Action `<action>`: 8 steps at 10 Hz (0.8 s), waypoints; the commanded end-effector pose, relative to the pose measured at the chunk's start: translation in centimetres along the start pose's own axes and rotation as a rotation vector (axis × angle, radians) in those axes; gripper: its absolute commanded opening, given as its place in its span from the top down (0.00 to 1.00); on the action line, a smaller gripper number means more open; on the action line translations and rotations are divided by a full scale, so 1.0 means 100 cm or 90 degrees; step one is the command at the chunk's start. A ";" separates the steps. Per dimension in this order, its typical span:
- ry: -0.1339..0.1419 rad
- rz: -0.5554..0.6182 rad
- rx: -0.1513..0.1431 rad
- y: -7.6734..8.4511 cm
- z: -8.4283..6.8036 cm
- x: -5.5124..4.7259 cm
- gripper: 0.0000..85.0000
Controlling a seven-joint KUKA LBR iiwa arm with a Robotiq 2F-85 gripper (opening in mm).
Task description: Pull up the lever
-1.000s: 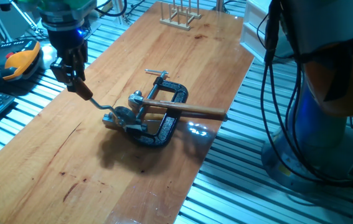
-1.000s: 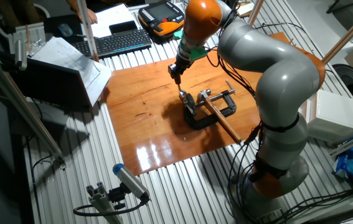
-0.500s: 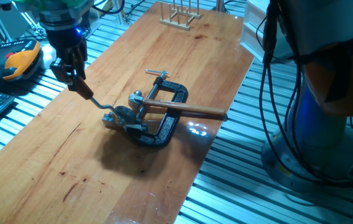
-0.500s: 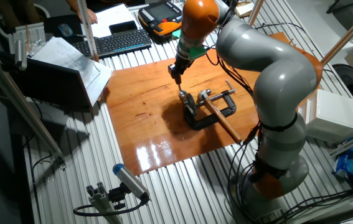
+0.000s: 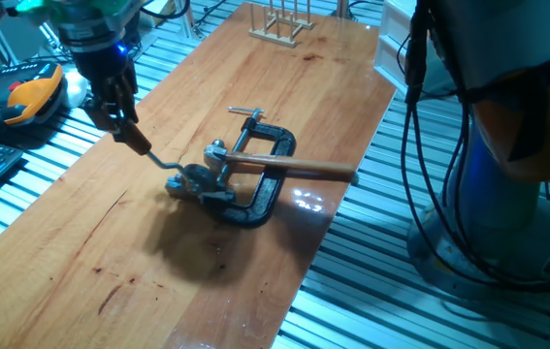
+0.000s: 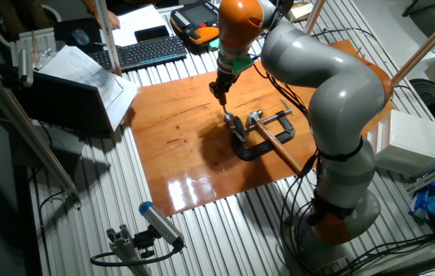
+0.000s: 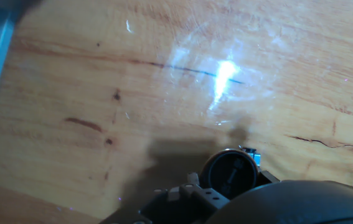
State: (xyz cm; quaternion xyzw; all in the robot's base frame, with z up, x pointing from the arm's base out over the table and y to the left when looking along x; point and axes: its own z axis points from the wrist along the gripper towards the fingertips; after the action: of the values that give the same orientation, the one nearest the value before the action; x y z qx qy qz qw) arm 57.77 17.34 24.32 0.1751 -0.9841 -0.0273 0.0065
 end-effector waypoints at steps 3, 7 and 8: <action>0.003 -0.007 0.000 -0.004 0.000 0.004 1.00; 0.005 0.001 -0.004 -0.002 -0.004 -0.004 1.00; 0.004 0.002 -0.002 -0.002 -0.004 -0.006 1.00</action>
State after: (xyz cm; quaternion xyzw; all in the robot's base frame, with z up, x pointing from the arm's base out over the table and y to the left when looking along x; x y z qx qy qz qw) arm 58.48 17.31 24.74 0.1739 -0.9843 -0.0281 0.0095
